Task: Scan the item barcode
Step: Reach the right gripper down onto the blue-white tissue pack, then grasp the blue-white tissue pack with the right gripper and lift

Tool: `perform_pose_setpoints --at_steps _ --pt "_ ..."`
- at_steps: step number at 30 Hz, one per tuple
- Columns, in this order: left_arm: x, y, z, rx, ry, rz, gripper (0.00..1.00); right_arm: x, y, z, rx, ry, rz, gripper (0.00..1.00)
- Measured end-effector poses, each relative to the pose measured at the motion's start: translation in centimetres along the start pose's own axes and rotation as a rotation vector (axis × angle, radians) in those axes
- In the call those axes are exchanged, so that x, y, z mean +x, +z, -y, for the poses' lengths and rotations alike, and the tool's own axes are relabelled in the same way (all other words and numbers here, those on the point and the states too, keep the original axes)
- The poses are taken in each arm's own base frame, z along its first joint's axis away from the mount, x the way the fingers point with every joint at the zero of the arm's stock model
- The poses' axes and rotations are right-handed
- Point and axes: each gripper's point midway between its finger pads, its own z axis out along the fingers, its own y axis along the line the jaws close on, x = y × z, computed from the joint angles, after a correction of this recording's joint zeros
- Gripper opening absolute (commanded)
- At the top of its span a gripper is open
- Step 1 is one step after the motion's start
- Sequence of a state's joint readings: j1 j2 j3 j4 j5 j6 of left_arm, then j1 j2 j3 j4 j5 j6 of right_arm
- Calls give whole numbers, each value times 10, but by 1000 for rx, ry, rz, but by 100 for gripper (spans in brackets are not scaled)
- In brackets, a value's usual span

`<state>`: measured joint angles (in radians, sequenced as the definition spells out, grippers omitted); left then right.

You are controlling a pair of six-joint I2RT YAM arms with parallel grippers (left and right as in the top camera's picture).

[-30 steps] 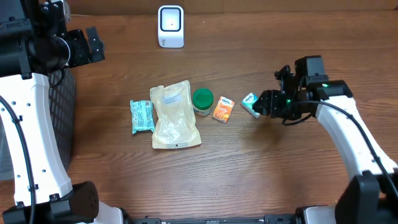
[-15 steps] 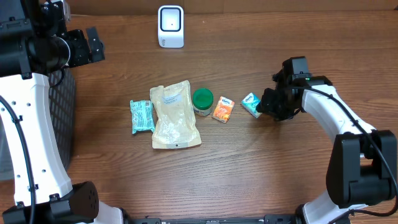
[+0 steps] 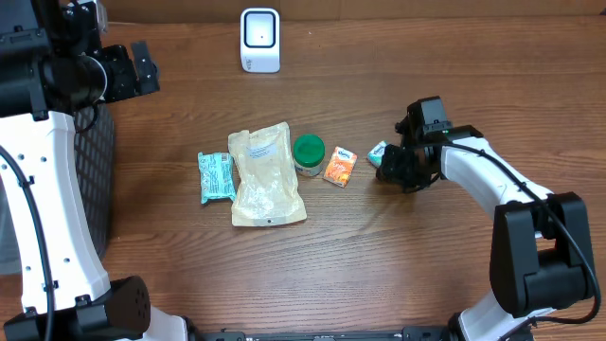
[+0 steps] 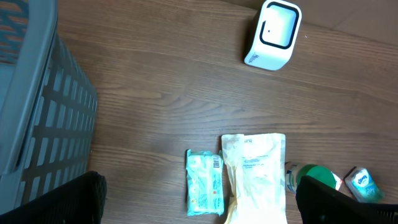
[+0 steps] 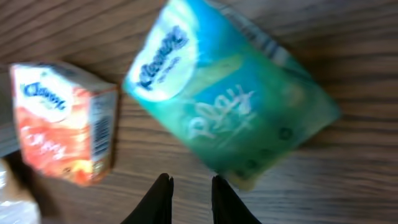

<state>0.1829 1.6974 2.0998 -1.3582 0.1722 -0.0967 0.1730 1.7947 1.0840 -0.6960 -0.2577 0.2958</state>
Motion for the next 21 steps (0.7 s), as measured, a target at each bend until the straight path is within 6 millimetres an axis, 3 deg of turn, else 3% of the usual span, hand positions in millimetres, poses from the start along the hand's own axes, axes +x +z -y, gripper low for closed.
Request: perform_pose_setpoints --at_steps 8,13,17,21 --pt "0 0 0 0 0 0 99 -22 0 22 125 1 116 19" --pt "0 0 0 0 0 0 100 -65 -10 31 140 14 290 19" --pt "0 0 0 0 0 0 100 -93 -21 28 82 22 398 19" --pt "0 0 0 0 0 0 100 -91 -19 13 -10 28 377 23"
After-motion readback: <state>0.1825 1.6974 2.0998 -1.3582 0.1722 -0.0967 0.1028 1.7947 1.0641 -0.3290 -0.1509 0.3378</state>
